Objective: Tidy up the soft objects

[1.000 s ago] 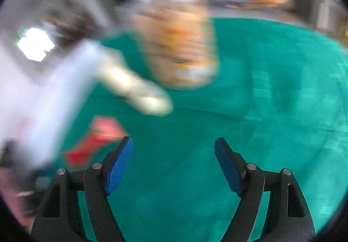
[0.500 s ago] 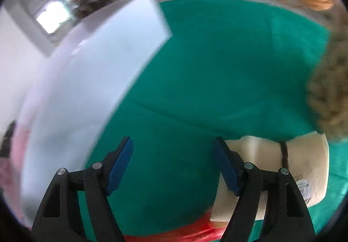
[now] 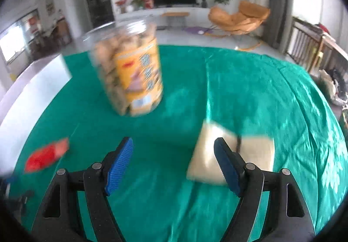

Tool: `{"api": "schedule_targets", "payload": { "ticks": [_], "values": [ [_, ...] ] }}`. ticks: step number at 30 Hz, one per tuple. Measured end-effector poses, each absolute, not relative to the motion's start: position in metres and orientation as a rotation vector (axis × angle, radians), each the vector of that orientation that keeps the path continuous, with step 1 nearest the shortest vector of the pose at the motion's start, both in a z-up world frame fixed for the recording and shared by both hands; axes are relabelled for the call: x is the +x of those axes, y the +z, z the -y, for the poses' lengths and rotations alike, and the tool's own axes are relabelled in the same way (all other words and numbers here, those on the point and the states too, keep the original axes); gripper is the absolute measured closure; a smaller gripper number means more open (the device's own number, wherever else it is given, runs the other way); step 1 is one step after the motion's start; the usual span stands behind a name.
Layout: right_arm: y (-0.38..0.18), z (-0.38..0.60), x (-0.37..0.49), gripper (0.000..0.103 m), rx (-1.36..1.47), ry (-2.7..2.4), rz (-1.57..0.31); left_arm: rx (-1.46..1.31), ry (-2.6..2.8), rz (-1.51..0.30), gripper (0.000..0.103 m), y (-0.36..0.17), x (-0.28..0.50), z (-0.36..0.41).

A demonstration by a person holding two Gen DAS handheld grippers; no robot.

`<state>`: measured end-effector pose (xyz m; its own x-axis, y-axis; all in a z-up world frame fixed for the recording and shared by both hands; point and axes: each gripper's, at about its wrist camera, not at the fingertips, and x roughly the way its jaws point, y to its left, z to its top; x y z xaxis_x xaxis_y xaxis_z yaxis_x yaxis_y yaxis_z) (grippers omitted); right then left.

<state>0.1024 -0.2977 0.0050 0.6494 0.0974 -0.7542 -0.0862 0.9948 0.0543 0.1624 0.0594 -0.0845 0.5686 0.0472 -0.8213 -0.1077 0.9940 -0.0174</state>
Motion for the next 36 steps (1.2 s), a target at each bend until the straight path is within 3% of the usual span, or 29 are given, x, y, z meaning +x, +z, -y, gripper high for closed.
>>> {"api": "schedule_targets", "payload": {
  "ticks": [5, 12, 18, 36],
  "values": [
    [-0.041, 0.271, 0.062, 0.024, -0.04, 0.12, -0.916, -0.064, 0.092, -0.957, 0.0, -0.085, 0.159, -0.059],
    [-0.068, 0.267, 0.077, 0.023, -0.016, 0.069, -0.922, -0.061, 0.089, -0.954, 0.0, -0.085, 0.156, -0.059],
    [-0.073, 0.268, 0.081, 0.018, -0.023, 0.072, -0.927, -0.061, 0.089, -0.954, 0.0, -0.085, 0.156, -0.059],
    [-0.076, 0.27, 0.088, 0.018, -0.022, 0.069, -0.926, -0.061, 0.09, -0.955, 0.0, -0.085, 0.156, -0.058]
  ]
}}
